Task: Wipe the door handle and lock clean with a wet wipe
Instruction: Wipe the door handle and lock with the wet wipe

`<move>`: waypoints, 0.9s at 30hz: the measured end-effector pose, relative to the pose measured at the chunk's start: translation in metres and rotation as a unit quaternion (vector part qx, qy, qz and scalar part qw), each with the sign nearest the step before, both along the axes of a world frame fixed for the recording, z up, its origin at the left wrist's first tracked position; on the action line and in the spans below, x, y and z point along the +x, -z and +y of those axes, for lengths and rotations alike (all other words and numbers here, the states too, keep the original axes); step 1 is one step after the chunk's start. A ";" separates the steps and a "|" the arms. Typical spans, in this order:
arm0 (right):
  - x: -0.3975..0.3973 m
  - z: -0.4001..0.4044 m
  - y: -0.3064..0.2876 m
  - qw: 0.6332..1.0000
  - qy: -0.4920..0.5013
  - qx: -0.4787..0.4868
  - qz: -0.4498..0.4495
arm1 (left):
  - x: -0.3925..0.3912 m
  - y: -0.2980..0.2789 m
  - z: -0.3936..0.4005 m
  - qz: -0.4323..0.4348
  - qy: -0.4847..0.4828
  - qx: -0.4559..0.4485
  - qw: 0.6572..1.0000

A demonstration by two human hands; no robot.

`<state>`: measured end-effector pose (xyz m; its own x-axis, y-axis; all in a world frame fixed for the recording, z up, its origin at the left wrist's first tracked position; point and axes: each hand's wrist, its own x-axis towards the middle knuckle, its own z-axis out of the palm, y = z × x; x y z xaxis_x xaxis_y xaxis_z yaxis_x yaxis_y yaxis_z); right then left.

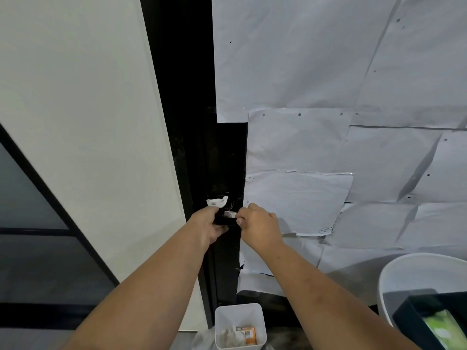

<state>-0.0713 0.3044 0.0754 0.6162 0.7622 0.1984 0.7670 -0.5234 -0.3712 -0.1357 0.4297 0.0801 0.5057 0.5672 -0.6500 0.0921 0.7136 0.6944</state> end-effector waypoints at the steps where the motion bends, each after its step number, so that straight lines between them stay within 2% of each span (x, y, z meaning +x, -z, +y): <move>1: 0.000 0.000 0.000 1.000 0.002 0.001 0.002 | -0.001 -0.002 0.002 -0.006 0.018 -0.014 1.000; 5: -0.002 -0.001 -0.001 1.000 0.003 -0.001 0.003 | -0.004 -0.006 0.001 -0.028 0.031 -0.034 0.999; 8: -0.002 -0.001 -0.002 1.000 0.000 -0.003 0.005 | 0.000 -0.001 -0.001 -0.031 -0.007 -0.005 0.999; 13: -0.001 -0.002 0.000 1.000 -0.003 0.007 0.013 | 0.004 0.007 -0.006 0.023 -0.109 0.098 0.989; 16: 0.000 -0.001 0.001 1.000 -0.002 0.011 0.015 | 0.004 0.009 -0.015 0.077 -0.140 0.221 0.962; 20: 0.001 0.001 0.002 1.000 0.001 0.007 0.010 | 0.003 0.009 -0.019 0.180 -0.074 0.462 0.865; 24: 0.002 0.001 0.002 1.000 0.000 0.008 0.009 | -0.004 0.012 -0.014 0.246 0.001 0.619 0.746; 27: 0.001 0.001 0.001 1.000 -0.001 0.007 0.008 | -0.003 0.014 -0.007 0.270 0.050 0.699 0.660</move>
